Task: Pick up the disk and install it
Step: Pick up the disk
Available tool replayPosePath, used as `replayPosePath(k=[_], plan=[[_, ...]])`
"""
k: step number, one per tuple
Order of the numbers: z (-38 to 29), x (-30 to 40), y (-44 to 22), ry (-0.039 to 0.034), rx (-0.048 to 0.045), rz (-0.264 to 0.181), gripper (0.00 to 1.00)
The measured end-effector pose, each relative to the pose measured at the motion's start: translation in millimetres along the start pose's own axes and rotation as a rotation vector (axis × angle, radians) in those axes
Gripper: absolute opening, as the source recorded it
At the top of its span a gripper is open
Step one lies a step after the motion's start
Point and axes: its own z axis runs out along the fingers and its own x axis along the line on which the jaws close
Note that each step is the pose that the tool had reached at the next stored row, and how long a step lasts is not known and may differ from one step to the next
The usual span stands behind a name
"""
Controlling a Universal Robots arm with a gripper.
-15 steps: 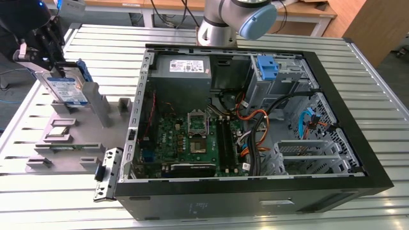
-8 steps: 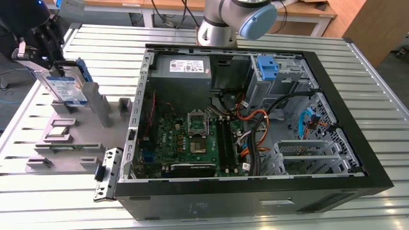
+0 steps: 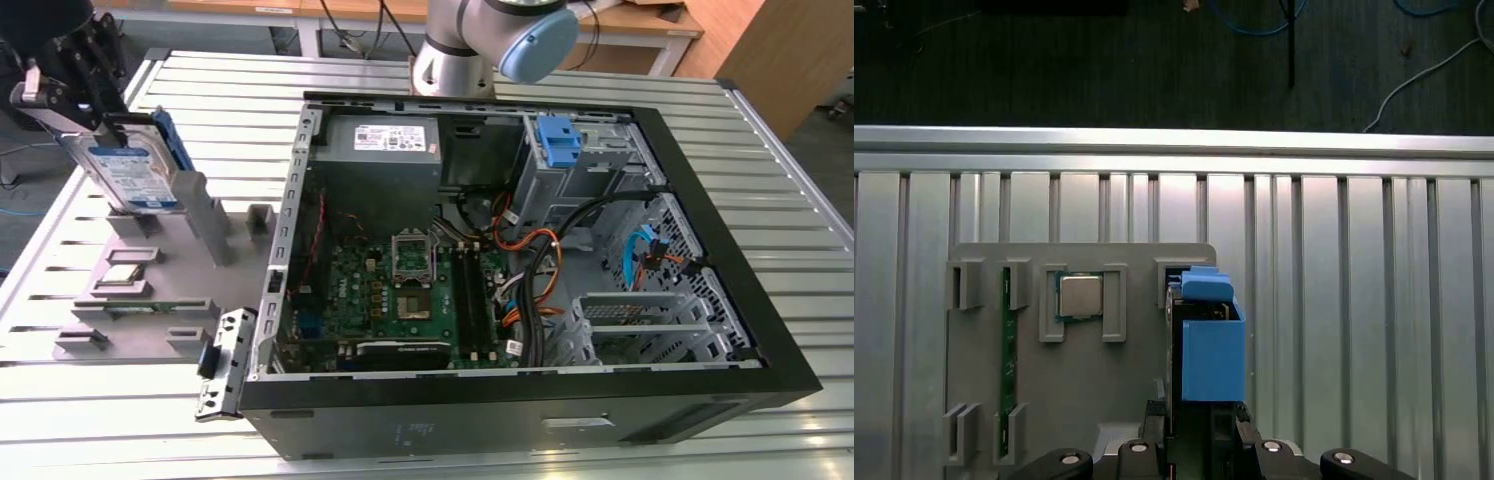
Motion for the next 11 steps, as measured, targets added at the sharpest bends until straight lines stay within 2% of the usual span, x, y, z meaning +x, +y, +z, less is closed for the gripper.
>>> replayPosePath(k=[6,11], plan=[[-14.8,-1.0,0.4,0.0,0.0,0.0,0.35],[-16.8,-1.1,0.4,0.0001,-0.0001,0.0,0.35]])
